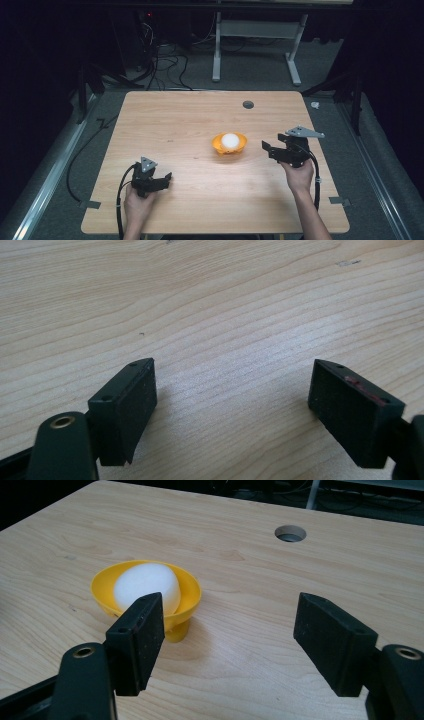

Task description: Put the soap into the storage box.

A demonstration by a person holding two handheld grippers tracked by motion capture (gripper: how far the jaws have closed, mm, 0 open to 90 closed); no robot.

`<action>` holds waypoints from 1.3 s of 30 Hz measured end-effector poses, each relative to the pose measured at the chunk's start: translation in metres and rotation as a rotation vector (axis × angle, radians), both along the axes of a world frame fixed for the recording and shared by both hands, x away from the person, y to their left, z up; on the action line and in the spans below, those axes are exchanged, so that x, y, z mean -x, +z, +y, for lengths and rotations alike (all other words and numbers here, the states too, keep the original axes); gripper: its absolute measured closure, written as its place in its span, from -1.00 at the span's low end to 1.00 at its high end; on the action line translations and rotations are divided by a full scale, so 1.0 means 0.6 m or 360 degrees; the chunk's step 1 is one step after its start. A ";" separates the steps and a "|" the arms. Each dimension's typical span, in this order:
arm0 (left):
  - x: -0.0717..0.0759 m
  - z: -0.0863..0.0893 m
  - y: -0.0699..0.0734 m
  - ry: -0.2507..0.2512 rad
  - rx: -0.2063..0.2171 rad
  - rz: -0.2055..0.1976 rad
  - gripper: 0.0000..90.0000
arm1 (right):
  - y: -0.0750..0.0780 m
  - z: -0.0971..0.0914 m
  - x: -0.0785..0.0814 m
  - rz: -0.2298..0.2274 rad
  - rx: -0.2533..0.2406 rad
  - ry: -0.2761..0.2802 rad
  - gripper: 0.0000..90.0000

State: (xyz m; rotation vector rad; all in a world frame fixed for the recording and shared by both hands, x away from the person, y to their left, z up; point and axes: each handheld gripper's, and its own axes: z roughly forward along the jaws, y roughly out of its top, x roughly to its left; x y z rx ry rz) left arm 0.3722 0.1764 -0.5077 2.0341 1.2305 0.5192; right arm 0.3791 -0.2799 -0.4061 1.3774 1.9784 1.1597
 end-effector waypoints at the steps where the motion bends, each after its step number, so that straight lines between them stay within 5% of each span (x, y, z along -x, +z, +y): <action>1: 0.000 0.000 0.000 0.0000 0.0000 0.0000 -0.56 | -0.001 -0.002 0.001 -0.0003 0.0001 0.0002 -0.35; 39: 0.000 0.000 0.000 0.0002 -0.0002 -0.0001 -0.56 | -0.049 -0.006 0.046 0.0068 -0.0057 0.0009 -0.34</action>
